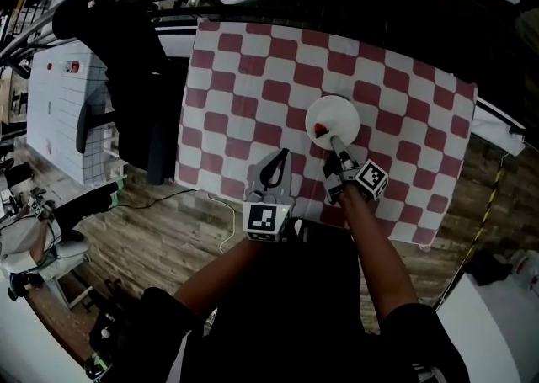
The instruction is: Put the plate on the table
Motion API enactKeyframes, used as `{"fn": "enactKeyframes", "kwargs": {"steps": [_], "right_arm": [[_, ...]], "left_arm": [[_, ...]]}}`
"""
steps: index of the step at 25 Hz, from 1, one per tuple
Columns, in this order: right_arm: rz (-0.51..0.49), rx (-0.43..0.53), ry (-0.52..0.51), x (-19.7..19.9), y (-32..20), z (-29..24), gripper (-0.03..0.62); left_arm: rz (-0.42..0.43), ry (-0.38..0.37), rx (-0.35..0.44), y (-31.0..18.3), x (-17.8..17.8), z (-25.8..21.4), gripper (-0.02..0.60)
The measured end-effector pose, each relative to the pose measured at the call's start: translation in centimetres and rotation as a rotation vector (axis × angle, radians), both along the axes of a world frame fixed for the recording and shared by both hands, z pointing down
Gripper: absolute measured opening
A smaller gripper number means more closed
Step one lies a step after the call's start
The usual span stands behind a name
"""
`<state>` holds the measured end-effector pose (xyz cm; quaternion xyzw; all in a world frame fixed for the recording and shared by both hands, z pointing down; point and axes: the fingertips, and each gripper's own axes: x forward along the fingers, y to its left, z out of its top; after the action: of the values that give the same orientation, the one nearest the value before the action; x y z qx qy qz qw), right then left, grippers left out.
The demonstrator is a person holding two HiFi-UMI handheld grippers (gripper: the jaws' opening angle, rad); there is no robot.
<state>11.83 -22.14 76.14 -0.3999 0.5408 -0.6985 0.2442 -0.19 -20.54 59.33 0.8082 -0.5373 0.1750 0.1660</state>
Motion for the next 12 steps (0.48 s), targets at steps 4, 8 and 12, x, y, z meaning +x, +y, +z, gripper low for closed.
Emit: {"fn": "enactKeyframes", "kwargs": {"steps": [4, 8, 12], "right_arm": [[-0.004, -0.012, -0.007, -0.4, 0.7, 0.7, 0.019], [0.0, -0.022, -0.012, -0.6, 1.0, 1.3, 0.018], [0.027, -0.049, -0.022, -0.4, 1.1, 1.5, 0.02]], "left_arm": [[0.0, 0.001, 0.0, 0.0, -0.3, -0.3, 0.009], [-0.011, 0.016, 0.001, 0.1, -0.6, -0.2, 0.009], [-0.015, 0.061, 0.016, -0.1, -0.2, -1.7, 0.009]]}}
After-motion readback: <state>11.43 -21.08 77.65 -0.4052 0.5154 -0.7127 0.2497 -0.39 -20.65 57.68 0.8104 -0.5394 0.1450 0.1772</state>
